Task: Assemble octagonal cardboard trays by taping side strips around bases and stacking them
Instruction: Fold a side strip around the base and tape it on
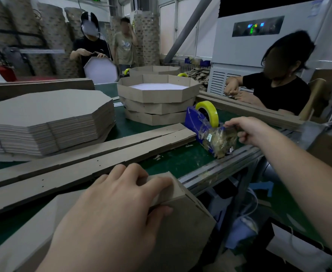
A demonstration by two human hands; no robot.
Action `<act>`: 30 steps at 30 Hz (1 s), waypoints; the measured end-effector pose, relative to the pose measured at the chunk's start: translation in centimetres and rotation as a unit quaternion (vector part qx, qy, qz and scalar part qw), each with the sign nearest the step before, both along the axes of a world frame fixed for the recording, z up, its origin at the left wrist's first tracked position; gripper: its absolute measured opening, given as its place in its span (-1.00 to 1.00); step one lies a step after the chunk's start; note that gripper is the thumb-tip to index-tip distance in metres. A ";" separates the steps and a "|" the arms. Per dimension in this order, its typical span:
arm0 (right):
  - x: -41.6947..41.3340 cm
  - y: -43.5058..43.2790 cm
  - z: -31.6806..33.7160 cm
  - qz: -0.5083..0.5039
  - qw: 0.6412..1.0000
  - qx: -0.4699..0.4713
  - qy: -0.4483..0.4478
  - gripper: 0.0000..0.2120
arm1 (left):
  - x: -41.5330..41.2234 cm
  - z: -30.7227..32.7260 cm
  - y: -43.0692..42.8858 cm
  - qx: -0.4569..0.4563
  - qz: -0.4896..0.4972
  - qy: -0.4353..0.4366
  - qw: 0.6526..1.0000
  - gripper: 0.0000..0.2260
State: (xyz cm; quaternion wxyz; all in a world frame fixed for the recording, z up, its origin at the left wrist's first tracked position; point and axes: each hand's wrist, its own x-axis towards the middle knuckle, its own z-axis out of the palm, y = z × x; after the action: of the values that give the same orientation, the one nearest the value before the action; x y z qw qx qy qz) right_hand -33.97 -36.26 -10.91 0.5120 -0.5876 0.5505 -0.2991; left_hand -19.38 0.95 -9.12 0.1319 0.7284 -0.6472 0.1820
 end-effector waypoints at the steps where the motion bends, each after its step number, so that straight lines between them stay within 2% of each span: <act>1: 0.1 0.1 0.1 -0.006 0.999 0.023 -0.033 -0.82 | 0.0 0.1 0.0 0.001 0.000 0.001 1.000 -0.69; 5: 0.1 0.2 0.0 -0.029 0.989 0.062 -0.127 -0.90 | 0.0 0.1 0.0 0.005 -0.002 0.005 1.000 -0.69; 9: 0.0 0.6 -0.3 -0.037 0.981 0.023 -0.189 -0.93 | 0.1 0.1 0.0 0.007 0.001 0.006 1.000 -0.69; 11: -0.6 1.1 -1.2 -0.029 0.966 -0.005 -0.256 -0.95 | 0.1 0.1 0.0 0.007 0.001 0.008 1.000 -0.69; 14: -1.9 1.7 -3.3 0.007 0.925 -0.026 -0.380 -0.64 | 0.2 0.2 0.0 0.007 0.001 0.009 1.000 -0.69; 16: -2.4 2.5 -4.3 0.026 0.915 -0.041 -0.400 -0.55 | 0.2 0.2 0.0 0.006 0.002 0.009 1.000 -0.70; 18: -2.4 3.0 -4.7 0.002 0.942 -0.078 -0.327 -0.64 | 0.3 0.2 -0.1 0.005 0.007 0.016 1.000 -0.70; 21: -3.3 3.6 -4.3 -0.081 0.986 -0.120 -0.083 -0.87 | 0.6 0.1 -0.1 0.009 0.014 0.020 1.000 -0.71; 23: -4.5 4.6 -3.6 -0.119 0.980 -0.142 0.067 -0.88 | 0.8 0.1 0.0 0.013 0.010 0.023 1.000 -0.73; 24: -4.9 5.4 -3.3 -0.114 0.972 -0.173 0.110 -0.84 | 0.8 0.1 0.0 0.018 0.009 0.024 1.000 -0.73; 27: -4.9 8.9 -1.6 -0.064 0.945 -0.294 0.132 -0.85 | 0.8 0.3 0.0 0.024 0.007 0.031 0.999 -0.71; 29: -3.9 11.6 0.2 0.000 0.935 -0.332 0.126 -0.85 | 0.4 1.0 0.1 0.047 0.021 0.046 0.998 -0.71; 30: -3.3 12.8 1.1 0.049 0.936 -0.331 0.110 -0.86 | 0.6 0.8 0.1 0.040 0.022 0.057 0.997 -0.64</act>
State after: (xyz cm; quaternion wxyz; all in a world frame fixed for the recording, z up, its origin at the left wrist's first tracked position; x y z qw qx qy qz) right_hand -37.28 -23.47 -9.77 0.2392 -0.7793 0.4438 -0.3722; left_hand -18.76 1.04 -8.33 0.1351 0.7565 -0.6290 0.1173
